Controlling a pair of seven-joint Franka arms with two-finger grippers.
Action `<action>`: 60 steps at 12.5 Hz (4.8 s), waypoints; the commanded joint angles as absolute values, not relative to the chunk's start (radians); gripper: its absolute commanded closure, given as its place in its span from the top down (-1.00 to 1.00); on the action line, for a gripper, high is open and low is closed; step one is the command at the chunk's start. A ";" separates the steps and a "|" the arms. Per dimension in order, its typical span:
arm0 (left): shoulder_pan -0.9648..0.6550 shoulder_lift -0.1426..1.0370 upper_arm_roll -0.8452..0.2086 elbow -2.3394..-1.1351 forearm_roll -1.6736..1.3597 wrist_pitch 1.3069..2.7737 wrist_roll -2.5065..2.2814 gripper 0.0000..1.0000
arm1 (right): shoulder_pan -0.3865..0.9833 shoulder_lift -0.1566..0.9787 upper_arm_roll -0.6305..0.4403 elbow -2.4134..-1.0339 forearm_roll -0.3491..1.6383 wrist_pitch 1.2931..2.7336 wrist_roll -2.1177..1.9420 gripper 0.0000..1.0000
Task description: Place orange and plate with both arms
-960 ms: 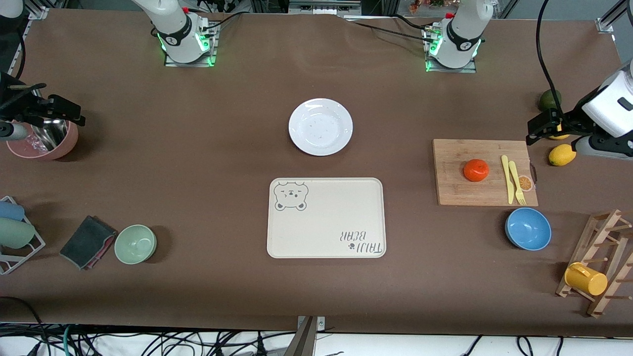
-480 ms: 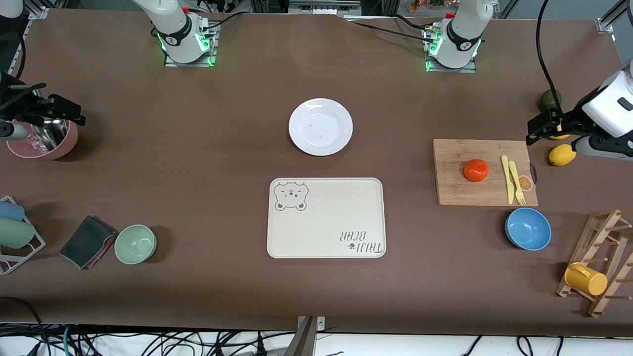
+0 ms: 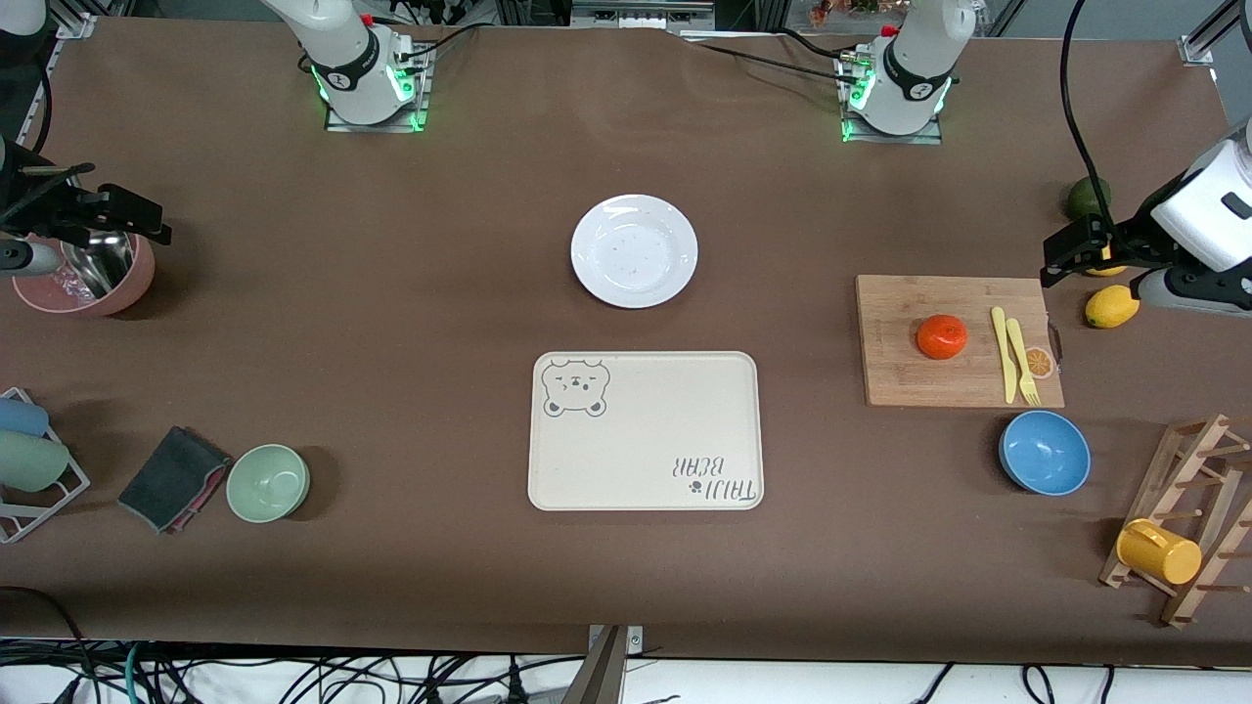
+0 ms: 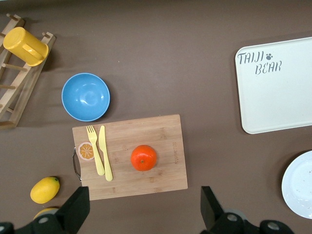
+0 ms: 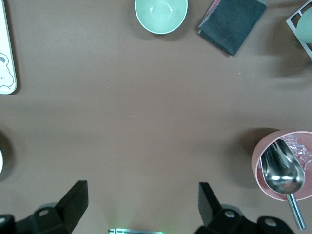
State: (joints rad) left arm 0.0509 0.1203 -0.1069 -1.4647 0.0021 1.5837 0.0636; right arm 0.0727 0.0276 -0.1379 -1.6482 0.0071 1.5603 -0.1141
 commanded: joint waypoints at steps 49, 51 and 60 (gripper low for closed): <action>0.152 0.284 -0.110 -2.221 0.025 2.410 -0.048 1.00 | 0.074 0.018 -0.135 -1.638 0.015 1.529 -0.112 1.00; 0.152 0.296 -0.112 -2.223 0.023 2.410 -0.052 1.00 | 0.074 0.020 -0.135 -1.638 0.015 1.529 -0.112 1.00; 0.149 0.356 -0.114 -2.229 0.023 2.422 -0.064 1.00 | 0.074 0.018 -0.135 -1.638 0.015 1.529 -0.110 1.00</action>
State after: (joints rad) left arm 0.1434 0.3547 -0.1065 -2.2210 0.0174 2.4010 -0.0534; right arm 0.0728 0.0272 -0.1362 -1.6478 0.0073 1.5456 -0.1141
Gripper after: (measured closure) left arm 0.000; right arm 0.000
